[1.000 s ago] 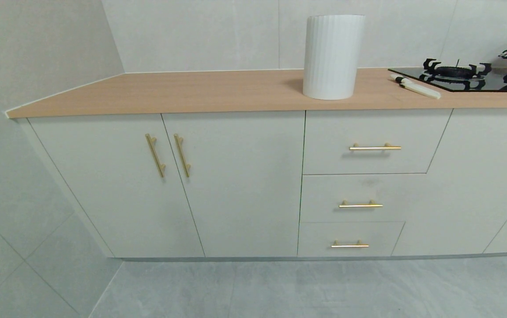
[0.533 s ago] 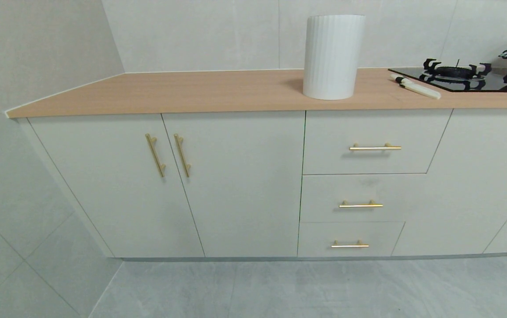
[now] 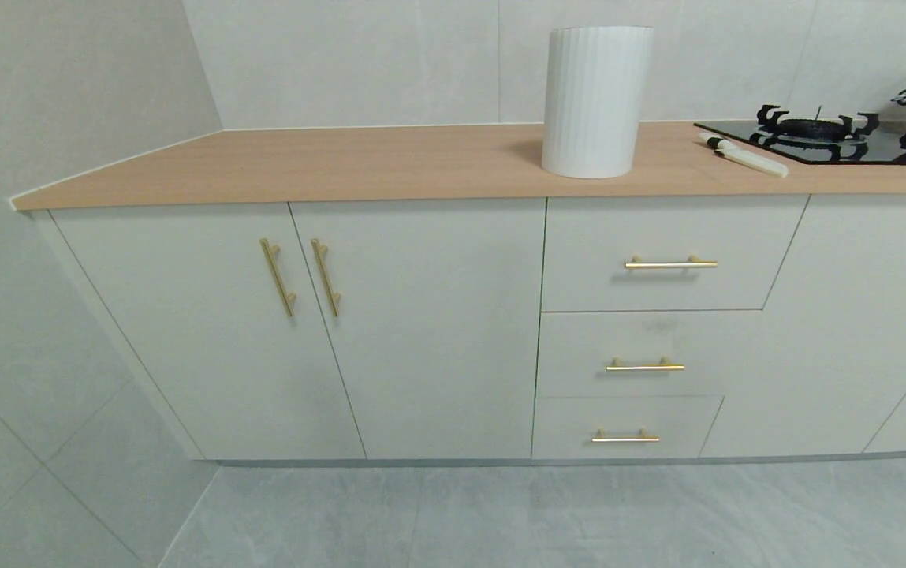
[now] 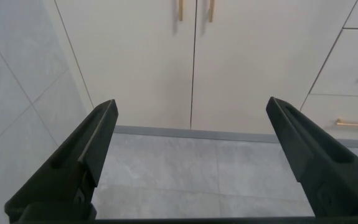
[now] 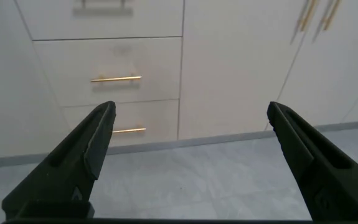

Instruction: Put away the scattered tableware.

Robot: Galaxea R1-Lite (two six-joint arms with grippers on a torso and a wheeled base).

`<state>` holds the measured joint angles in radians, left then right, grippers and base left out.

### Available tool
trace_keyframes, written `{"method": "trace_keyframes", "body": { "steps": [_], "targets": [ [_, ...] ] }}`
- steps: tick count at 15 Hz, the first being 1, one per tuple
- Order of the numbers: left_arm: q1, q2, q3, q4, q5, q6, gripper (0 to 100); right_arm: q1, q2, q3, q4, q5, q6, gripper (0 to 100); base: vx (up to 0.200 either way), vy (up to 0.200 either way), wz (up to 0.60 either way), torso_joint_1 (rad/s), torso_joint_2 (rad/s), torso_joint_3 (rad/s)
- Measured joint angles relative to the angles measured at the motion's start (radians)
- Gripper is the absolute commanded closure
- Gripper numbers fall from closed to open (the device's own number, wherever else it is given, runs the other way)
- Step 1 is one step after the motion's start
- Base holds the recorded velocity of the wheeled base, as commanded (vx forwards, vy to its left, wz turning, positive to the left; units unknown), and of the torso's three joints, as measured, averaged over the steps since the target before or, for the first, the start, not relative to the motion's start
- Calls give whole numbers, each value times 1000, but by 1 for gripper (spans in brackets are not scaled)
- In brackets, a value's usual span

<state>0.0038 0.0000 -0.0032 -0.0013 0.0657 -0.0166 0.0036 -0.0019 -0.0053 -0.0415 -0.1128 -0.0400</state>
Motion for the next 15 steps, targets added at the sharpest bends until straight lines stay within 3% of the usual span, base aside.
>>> {"method": "trace_keyframes", "body": {
  "steps": [1,2,11,15],
  "targets": [
    [0,0,1,0,0,0,0,0,0,1,27,88,15,0,0,0,0,0,0,0],
    [0,0,1,0,0,0,0,1,0,3,34,102,30,0,0,0,0,0,0,0],
    [-1,0,1,0,-5,3,0,1,-1,5,40,102,46,0,0,0,0,0,0,0],
    [-1,0,0,0,-7,3,0,1,-1,5,41,108,42,0,200,0,0,6,2,4]
  ]
}}
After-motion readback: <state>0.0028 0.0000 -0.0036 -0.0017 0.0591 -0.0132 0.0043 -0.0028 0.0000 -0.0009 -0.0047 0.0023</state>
